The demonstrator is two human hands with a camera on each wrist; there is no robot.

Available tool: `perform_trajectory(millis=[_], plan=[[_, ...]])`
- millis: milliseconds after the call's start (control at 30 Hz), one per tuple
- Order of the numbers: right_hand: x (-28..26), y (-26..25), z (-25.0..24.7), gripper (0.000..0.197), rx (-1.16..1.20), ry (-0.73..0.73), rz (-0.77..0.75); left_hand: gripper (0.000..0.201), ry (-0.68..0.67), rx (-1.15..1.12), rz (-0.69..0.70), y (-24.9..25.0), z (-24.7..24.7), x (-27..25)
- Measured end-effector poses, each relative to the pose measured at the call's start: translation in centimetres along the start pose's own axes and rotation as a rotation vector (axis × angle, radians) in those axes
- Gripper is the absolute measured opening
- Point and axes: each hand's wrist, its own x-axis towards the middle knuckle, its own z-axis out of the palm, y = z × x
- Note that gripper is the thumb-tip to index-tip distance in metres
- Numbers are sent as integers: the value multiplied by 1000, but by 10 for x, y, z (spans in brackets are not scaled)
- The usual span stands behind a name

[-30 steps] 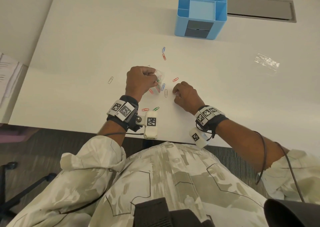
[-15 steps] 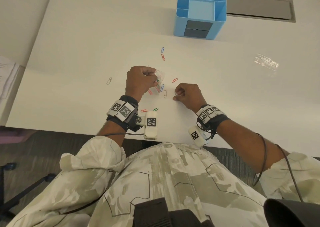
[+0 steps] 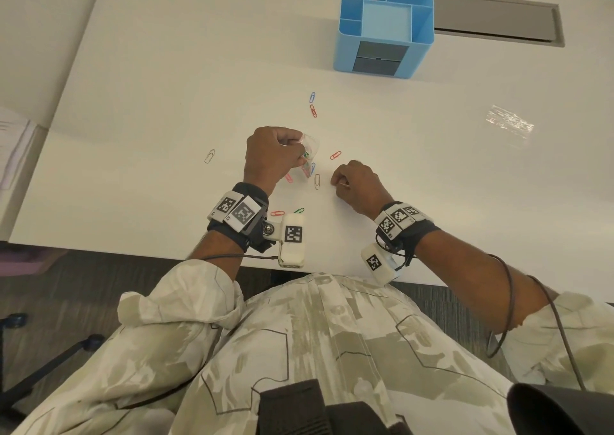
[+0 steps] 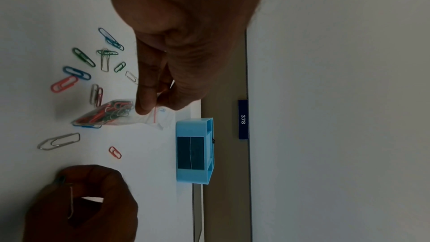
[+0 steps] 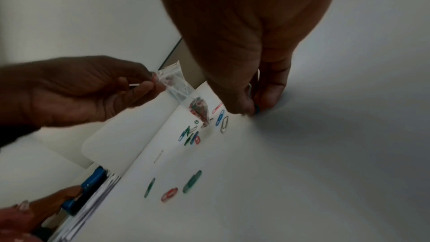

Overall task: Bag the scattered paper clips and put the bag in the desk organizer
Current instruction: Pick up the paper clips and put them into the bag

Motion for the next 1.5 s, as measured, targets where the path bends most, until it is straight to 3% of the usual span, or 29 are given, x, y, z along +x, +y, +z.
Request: perform_trajectory(millis=[133, 233, 367, 467, 633, 800, 900, 1067, 1300, 1500], plan=[[2, -4, -24, 12, 170, 31, 39, 28, -5, 5, -6, 0, -1, 0], [4, -18, -50, 14, 470, 41, 110, 24, -8, -2, -13, 0, 0, 0], [2, -44, -81, 19, 697, 79, 43, 21, -21, 7, -9, -1, 5, -2], [1, -61, -93, 16, 636, 128, -31, 21, -28, 9, -8, 1, 8, -4], [4, -70, -91, 17, 310, 153, -164, 22, -32, 25, 18, 6, 11, -7], [11, -53, -85, 14, 301, 219, -169, 21, -19, 17, 5, 4, 6, -6], [13, -32, -68, 16, 244, 131, -125, 23, -18, 14, -3, 3, 3, -5], [13, 5, -29, 33, 19, -158, -158, 27, -21, 13, -1, 0, 0, -3], [11, 21, -23, 23, 109, -182, -109, 28, -22, 17, -2, 3, 0, -1], [12, 17, -20, 17, -86, -167, -211, 28, -16, 50, 1, 3, -1, 1]])
